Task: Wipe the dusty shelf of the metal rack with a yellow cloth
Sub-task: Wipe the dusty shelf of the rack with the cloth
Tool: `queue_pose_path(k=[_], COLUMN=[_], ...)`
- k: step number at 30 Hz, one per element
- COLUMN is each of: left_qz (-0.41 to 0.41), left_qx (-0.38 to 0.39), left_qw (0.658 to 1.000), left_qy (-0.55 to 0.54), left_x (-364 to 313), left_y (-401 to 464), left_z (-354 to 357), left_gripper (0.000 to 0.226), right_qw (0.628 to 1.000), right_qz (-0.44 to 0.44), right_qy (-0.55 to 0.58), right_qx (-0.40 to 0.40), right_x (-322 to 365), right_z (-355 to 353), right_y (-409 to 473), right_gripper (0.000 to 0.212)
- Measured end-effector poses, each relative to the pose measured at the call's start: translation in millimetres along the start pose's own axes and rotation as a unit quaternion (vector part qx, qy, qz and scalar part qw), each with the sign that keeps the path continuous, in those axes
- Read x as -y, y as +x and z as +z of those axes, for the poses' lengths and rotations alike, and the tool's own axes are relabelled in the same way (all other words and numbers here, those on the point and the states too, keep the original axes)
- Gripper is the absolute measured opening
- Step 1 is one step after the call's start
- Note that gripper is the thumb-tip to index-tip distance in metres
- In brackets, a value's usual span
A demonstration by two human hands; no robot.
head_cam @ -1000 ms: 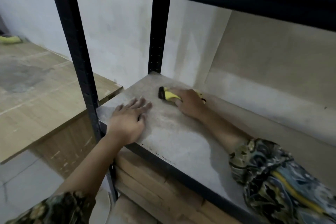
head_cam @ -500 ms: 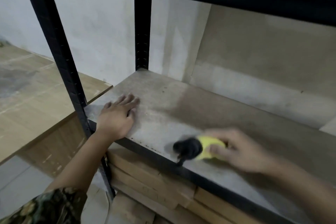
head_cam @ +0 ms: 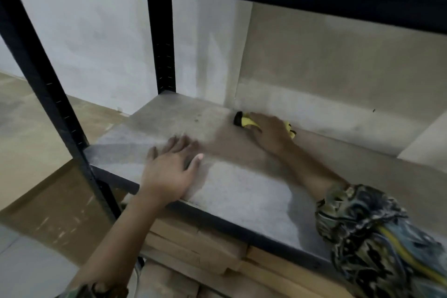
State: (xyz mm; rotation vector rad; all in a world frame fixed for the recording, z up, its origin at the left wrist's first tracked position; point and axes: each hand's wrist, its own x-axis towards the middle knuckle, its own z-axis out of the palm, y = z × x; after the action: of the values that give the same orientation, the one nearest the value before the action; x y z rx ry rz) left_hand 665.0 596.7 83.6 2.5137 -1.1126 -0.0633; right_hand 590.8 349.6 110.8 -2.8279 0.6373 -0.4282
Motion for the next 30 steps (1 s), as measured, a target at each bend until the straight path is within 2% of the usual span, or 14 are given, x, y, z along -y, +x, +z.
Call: queue_pose_path(k=[4, 7, 11, 15, 16, 18, 19, 21, 23, 24, 27, 28, 30], left_qz=[0.000, 0.001, -0.001, 0.004, 0.005, 0.008, 0.009, 0.011, 0.014, 0.017, 0.023, 0.022, 0.020], left_qx=[0.007, -0.006, -0.013, -0.015, -0.014, -0.014, -0.015, -0.019, -0.021, -0.022, -0.024, -0.025, -0.027], left_qw=[1.000, 1.000, 1.000, 1.000, 1.000, 1.000, 1.000, 1.000, 0.999, 0.999, 0.999, 0.999, 0.999], left_qy=[0.013, 0.012, 0.022, 0.014, 0.013, 0.015, 0.017, 0.019, 0.019, 0.020, 0.024, 0.022, 0.018], left_x=[-1.0, -0.8, -2.2, -3.6, -3.4, -3.4, -3.6, -3.0, -1.2, -0.8, -1.8, -2.4, -3.6], left_y=[2.4, 2.5, 2.2, 0.6, 0.6, 0.6, 0.8, 1.1, 1.5, 1.5, 1.2, 0.9, 0.5], left_z=[0.6, 2.2, 2.6, 0.9, 0.5, 0.3, 0.7, 1.9, 2.4, 2.2, 0.9, 0.3, -0.1], left_gripper=[0.067, 0.065, 0.057, 0.070, 0.071, 0.069, 0.065, 0.059, 0.061, 0.064, 0.070, 0.070, 0.070], right_qw=[0.992, 0.976, 0.965, 0.953, 0.952, 0.947, 0.951, 0.962, 0.973, 0.979, 0.979, 0.978, 0.980], right_qz=[-0.101, -0.168, -0.247, -0.279, -0.264, -0.176, -0.119, -0.006, 0.047, 0.071, 0.161, 0.176, 0.189], right_qy=[0.030, 0.054, 0.038, 0.057, 0.099, 0.214, 0.256, 0.271, 0.223, 0.183, 0.064, 0.033, -0.012], right_qx=[0.075, 0.128, 0.085, 0.103, 0.122, 0.161, 0.129, 0.027, -0.035, -0.054, -0.105, -0.107, -0.058], right_x=[20.1, 35.3, 39.5, 47.2, 49.2, 50.6, 44.7, 22.1, -7.2, -22.2, -67.6, -77.9, -83.6], right_z=[-19.8, -30.8, -34.8, -46.3, -54.0, -78.0, -89.5, -109.7, -119.9, -121.3, -104.2, -93.1, -66.4], right_y=[-63.2, -117.9, -170.2, -191.1, -191.9, -186.0, -178.8, -153.2, -119.8, -102.4, -62.8, -55.2, -49.5], right_gripper=[0.047, 0.040, 0.031, 0.035, 0.031, 0.026, 0.028, 0.028, 0.014, 0.014, 0.032, 0.034, 0.041])
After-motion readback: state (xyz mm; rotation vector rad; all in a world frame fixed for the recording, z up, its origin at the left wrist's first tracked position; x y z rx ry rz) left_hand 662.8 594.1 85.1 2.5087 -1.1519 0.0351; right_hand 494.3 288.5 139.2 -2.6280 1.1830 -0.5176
